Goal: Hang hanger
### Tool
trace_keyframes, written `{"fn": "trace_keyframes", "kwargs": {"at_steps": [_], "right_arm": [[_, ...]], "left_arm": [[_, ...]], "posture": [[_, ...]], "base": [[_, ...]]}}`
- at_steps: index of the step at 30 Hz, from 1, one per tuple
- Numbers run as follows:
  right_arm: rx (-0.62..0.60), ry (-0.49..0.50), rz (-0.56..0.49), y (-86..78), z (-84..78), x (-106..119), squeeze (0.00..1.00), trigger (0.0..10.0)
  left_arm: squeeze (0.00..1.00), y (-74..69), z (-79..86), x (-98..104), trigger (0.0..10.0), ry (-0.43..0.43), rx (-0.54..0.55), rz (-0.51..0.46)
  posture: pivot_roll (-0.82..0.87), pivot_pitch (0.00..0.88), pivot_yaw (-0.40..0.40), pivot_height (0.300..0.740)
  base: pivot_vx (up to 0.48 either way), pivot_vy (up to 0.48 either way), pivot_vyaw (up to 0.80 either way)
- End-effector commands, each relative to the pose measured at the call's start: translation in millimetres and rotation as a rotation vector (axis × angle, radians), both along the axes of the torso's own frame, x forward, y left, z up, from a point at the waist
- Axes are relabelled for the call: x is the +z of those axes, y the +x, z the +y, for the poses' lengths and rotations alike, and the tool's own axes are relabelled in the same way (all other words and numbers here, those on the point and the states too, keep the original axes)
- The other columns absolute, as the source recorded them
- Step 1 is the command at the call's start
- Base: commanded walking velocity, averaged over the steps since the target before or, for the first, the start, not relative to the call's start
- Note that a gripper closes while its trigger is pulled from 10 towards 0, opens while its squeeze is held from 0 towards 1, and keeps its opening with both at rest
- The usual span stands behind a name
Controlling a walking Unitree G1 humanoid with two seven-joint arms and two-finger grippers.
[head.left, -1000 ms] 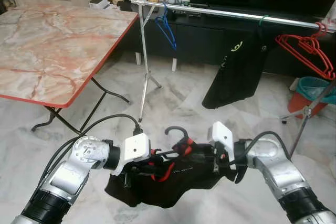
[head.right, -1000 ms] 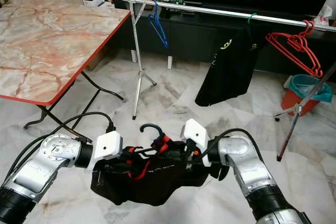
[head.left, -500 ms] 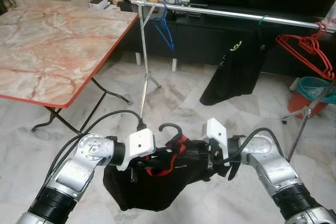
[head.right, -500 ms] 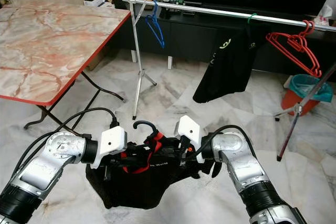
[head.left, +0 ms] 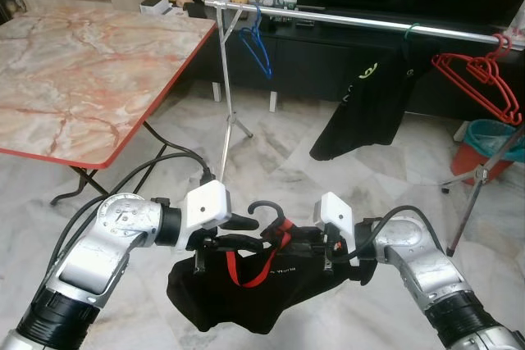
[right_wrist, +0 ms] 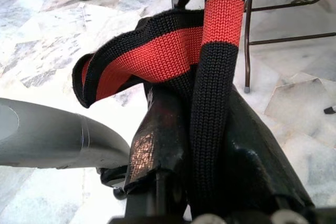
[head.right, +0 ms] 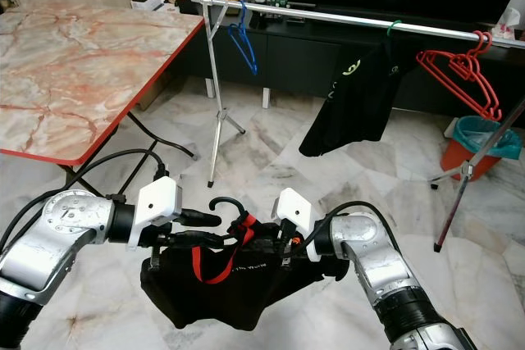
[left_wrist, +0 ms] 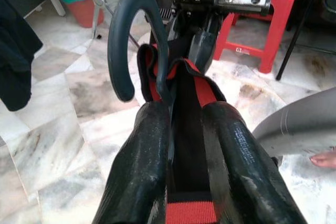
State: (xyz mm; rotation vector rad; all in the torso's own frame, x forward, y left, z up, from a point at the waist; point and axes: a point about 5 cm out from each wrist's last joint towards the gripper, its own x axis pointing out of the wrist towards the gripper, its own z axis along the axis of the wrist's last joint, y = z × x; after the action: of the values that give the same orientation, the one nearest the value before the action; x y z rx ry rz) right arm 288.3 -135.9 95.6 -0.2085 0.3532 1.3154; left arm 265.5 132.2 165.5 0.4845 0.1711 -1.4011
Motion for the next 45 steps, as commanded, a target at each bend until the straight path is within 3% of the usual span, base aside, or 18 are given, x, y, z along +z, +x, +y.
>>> {"fn": "trace_keyframes", "kwargs": {"at_steps": [1, 12, 23, 28, 45], "right_arm": [[0.005, 0.011, -0.025, 1.6, 2.2, 3.9, 0.0, 10.0], [-0.004, 0.024, -0.039, 3.2, 0.4, 8.0, 0.0, 10.0], [0.0, 0.023, -0.039, 2.9, 0.8, 8.1, 0.0, 10.0], [-0.001, 0.023, -0.043, 4.3, 0.0, 9.8, 0.0, 10.0], [0.016, 0.039, -0.041, 2.1, 6.0, 10.1, 0.0, 10.0]], "left_arm": [[0.0, -3.6, 1.0, -8.5, 10.0, 0.032, -0.006, 0.034], [0.0, 9.8, 3.0, -34.5, 10.0, -0.015, 0.175, 0.055], [0.0, 12.9, 1.3, -46.1, 10.0, -0.007, 0.191, 0.074], [0.0, 14.3, 4.5, -53.2, 10.0, 0.042, 0.209, 0.062], [0.0, 18.7, -4.3, -58.8, 10.0, 0.016, 0.214, 0.061]], "posture": [[0.11, 0.0, 0.01, 0.74], [0.1, 0.0, 0.012, 0.74], [0.11, 0.0, 0.012, 0.74], [0.11, 0.0, 0.012, 0.74], [0.1, 0.0, 0.009, 0.74]], "base": [[0.0, 0.0, 0.0], [0.0, 0.0, 0.0], [0.0, 0.0, 0.0], [0.0, 0.0, 0.0], [0.0, 0.0, 0.0]]}}
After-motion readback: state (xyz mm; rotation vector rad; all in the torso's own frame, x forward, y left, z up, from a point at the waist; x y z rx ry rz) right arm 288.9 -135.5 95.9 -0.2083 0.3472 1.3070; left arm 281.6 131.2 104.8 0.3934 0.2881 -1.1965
